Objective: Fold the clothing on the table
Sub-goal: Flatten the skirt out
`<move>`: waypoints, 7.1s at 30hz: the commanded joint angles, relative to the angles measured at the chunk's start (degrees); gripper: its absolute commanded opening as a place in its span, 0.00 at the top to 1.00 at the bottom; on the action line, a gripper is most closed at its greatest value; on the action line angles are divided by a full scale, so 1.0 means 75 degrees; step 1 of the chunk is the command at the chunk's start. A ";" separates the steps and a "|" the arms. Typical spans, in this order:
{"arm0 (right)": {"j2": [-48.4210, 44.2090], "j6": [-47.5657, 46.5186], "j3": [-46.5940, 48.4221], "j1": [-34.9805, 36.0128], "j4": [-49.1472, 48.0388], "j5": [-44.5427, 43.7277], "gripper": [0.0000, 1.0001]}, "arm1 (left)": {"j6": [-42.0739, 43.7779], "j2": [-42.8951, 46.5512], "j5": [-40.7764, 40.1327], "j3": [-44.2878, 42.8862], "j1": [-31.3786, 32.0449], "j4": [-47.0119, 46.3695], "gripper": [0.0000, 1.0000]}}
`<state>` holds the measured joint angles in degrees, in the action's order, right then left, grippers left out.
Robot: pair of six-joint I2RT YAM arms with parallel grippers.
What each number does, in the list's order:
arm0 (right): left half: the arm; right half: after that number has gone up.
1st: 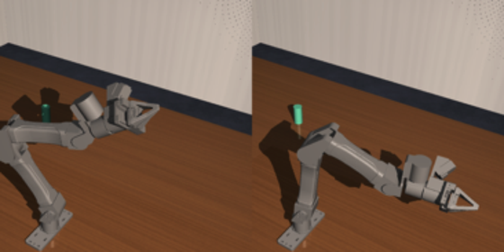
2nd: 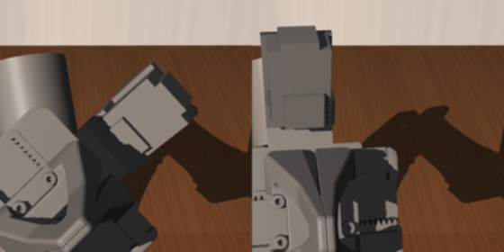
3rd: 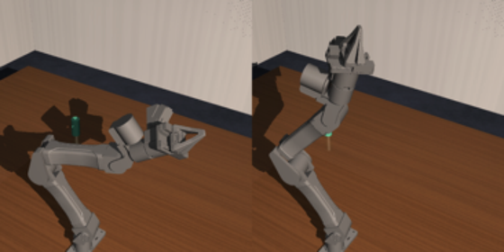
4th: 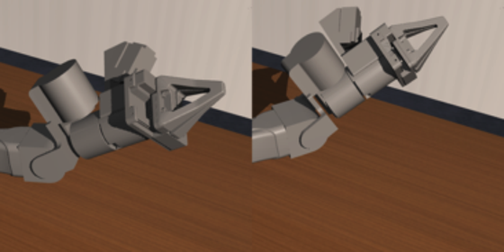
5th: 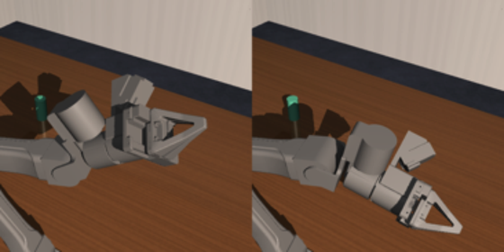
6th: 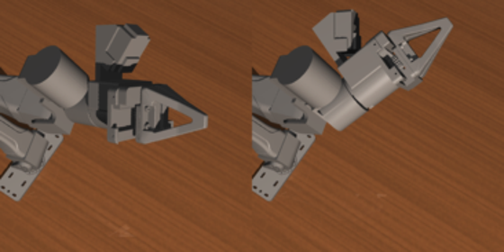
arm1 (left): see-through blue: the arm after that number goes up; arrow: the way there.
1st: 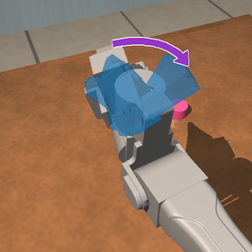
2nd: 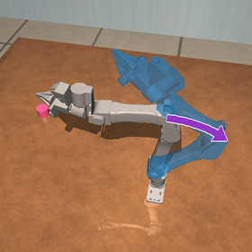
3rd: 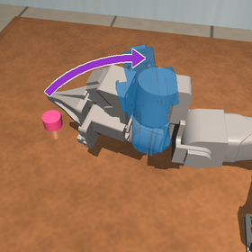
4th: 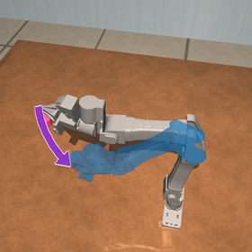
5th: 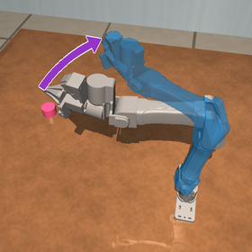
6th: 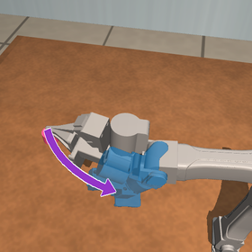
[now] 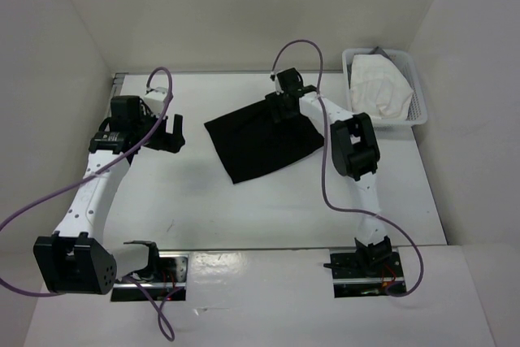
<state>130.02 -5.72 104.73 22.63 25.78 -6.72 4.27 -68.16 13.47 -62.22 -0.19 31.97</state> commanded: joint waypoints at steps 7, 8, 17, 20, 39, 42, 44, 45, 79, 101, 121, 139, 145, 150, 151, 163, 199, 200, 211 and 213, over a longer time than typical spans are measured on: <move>0.1366 0.1336 0.2300 0.0205 0.0512 0.0533 0.18 | -0.0042 -0.0217 -0.0133 -0.0083 -0.0034 -0.0067 0.00; 0.1704 0.1336 0.2522 0.0205 0.0813 0.0533 0.18 | -0.0042 -0.0217 -0.0133 -0.0083 -0.0034 -0.0067 0.00; 0.3990 0.0424 0.6138 0.0977 0.3029 0.0734 0.18 | -0.0042 -0.0217 -0.0133 -0.0083 -0.0034 -0.0067 0.00; 0.5149 0.0153 0.8419 0.1434 0.4527 0.0264 0.21 | -0.0042 -0.0217 -0.0133 -0.0083 -0.0034 -0.0067 0.00; 0.4169 -0.1219 0.8279 0.2935 0.5774 0.1305 0.17 | -0.0042 0.0135 -0.0133 -0.0014 -0.0034 -0.0067 0.00; 0.3759 -0.1102 0.7986 0.3123 0.5844 0.1610 0.17 | -0.0042 0.0217 -0.0133 -0.0013 -0.0034 -0.0137 0.00; 0.3490 -0.1019 0.7799 0.3309 0.5995 0.1844 0.17 | -0.0042 0.0299 -0.0133 -0.0013 -0.0034 -0.0137 0.00; 0.3396 -0.0915 0.7798 0.3310 0.5996 0.1961 0.17 | -0.0042 0.0299 -0.0133 -0.0013 -0.0034 -0.0137 0.00; -0.4832 0.0481 -0.3557 0.0241 0.1016 0.0532 0.21 | -0.1179 -0.4621 -0.4139 -0.1841 0.3983 -0.1743 0.24; -0.4902 0.0481 -0.4085 -0.0041 0.0617 0.1013 0.21 | -0.1320 -0.6333 -0.4504 -0.3352 0.3505 -0.1591 0.46; -0.4972 0.0481 -0.4225 -0.0111 0.0547 0.1166 0.21 | -0.1249 -0.6650 -0.4187 -0.3365 0.3435 -0.1121 0.47; -0.5042 0.0411 -0.4296 -0.0182 0.0477 0.1166 0.21 | -0.1179 -0.7118 -0.3965 -0.3505 0.3435 -0.1051 0.56; -0.5113 0.0411 -0.4296 -0.0182 0.0477 0.1166 0.21 | -0.1179 -0.7189 -0.3825 -0.3505 0.3365 -0.0981 0.66; -0.5113 0.0411 -0.4296 -0.0182 0.0477 0.1166 0.21 | -0.1179 -0.7189 -0.3754 -0.3505 0.3294 -0.0911 0.77; -0.5113 0.0411 -0.4296 -0.0182 0.0477 0.1166 0.21 | -0.1249 -0.7189 -0.3754 -0.3505 0.3225 -0.0911 0.82; -0.4446 0.0411 -0.3910 -0.0182 0.0138 0.1493 0.21 | -0.1249 -0.6640 -0.3754 -0.3435 0.3154 -0.0770 1.00; -0.2698 0.0118 -0.3346 -0.0873 -0.1293 0.4459 0.25 | -0.0114 -0.4013 -0.2336 -0.6326 0.3552 0.2030 1.00; -0.2699 0.0118 -0.3346 -0.0873 -0.1293 0.4528 0.25 | -0.0113 -0.4013 -0.2254 -0.6330 0.3552 0.2031 0.99; -0.3284 0.0118 -0.3580 -0.1423 -0.1293 0.4599 0.25 | 0.0051 -0.5338 -0.2768 -0.9683 0.4581 0.3580 0.99; -0.3436 0.0118 -0.3662 -0.1809 -0.1293 0.4599 0.24 | 0.0343 -0.5477 -0.2491 -0.9855 0.4817 0.3797 0.97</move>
<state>109.67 -4.16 77.84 12.93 18.76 27.18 4.03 -108.71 -5.82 -132.49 33.56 56.93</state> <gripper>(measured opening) 0.759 0.025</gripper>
